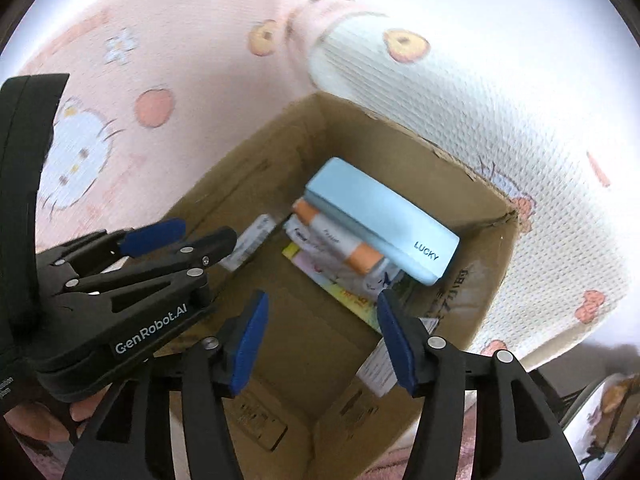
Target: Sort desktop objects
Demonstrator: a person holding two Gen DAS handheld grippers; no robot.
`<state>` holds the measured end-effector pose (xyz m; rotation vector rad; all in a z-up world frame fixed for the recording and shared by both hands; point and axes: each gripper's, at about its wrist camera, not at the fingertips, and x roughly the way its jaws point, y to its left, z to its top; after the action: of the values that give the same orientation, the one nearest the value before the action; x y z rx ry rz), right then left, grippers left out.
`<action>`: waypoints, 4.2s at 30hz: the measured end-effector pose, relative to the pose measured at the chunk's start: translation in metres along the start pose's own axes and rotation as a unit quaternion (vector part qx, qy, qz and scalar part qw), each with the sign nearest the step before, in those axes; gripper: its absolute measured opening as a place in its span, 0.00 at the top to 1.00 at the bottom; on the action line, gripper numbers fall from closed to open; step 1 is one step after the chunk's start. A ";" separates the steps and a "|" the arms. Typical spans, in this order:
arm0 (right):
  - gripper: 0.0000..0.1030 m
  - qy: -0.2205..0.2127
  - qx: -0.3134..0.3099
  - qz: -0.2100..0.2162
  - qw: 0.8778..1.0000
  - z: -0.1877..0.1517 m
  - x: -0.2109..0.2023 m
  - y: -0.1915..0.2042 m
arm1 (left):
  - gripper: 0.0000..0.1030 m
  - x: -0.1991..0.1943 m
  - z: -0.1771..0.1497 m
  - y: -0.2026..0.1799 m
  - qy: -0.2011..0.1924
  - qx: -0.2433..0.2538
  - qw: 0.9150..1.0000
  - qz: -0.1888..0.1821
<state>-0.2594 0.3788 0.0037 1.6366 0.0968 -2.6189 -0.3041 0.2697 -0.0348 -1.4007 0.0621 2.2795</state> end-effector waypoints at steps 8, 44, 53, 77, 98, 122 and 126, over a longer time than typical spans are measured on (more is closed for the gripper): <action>0.39 -0.032 -0.044 0.019 0.998 -0.049 -0.031 0.047 | 0.42 -0.079 -0.075 0.030 -0.074 -0.023 0.996 0.047; 0.31 0.035 -0.274 0.224 0.935 -0.141 0.082 0.292 | 0.41 -0.105 -0.300 0.283 -0.042 -0.301 0.945 0.124; 0.31 0.073 -0.335 0.230 0.911 -0.150 0.131 0.356 | 0.41 -0.079 -0.307 0.369 -0.045 -0.422 0.905 0.009; 0.31 0.133 -0.293 0.323 0.890 -0.155 0.197 0.421 | 0.54 -0.040 -0.293 0.407 -0.046 -0.435 0.899 -0.036; 0.60 0.018 -0.262 0.341 0.903 -0.125 0.115 0.327 | 0.55 -0.087 -0.251 0.312 -0.126 -0.344 0.926 -0.087; 0.60 0.022 -0.211 0.261 0.942 -0.167 0.099 0.182 | 0.55 -0.035 -0.283 0.185 -0.068 -0.337 0.927 -0.152; 0.60 0.038 -0.203 0.263 0.942 -0.169 0.115 0.180 | 0.55 -0.017 -0.276 0.183 -0.052 -0.348 0.925 -0.143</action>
<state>-0.1446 0.2120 -0.1782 1.3815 0.1631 -1.9779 -0.1420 0.0250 -0.1887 -1.4645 -1.0084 2.2008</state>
